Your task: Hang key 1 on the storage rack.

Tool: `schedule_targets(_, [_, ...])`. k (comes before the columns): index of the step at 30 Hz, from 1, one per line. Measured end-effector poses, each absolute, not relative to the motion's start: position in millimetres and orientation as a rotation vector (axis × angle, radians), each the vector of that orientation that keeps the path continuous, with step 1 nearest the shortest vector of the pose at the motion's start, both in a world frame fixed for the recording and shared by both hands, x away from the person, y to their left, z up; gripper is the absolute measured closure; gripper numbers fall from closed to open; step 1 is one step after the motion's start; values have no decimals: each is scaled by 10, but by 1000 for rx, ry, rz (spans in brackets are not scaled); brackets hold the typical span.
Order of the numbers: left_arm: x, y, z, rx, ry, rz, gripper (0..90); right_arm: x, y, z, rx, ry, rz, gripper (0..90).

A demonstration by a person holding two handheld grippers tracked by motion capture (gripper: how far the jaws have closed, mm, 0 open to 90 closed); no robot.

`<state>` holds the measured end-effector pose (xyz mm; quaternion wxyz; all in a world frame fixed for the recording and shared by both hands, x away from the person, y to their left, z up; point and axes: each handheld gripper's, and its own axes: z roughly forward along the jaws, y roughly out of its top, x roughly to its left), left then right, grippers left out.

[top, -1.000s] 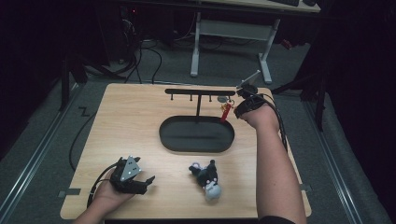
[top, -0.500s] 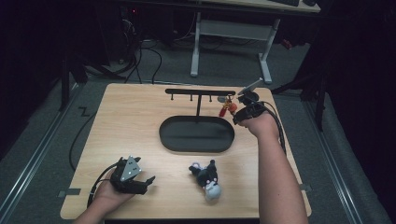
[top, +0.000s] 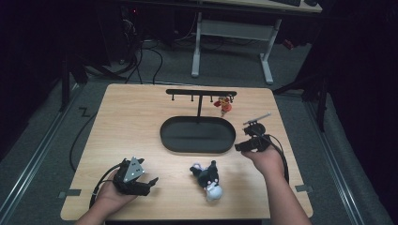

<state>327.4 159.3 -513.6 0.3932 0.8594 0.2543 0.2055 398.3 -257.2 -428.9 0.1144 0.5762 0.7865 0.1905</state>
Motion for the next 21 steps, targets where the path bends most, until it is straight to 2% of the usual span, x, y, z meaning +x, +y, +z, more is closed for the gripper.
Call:
schedule_targets(11, [3214,1517,-5108,2173,631,477,206,3070,-2627,-4826,1526,2134,865,418])
schedule_targets(15, [3170,1471,-5099,2174,616,449,267,2774,-2769,-4990,1515,2012,967,437])
schedule_targets(17, [3158,1441,-5093,2161,611,403,304,2711,-2832,-4996,1514,2028,955,430])
schedule_targets(21, [3081,1280,-5128,2212,588,416,394,2661,-2924,-4991,1464,2022,976,436])
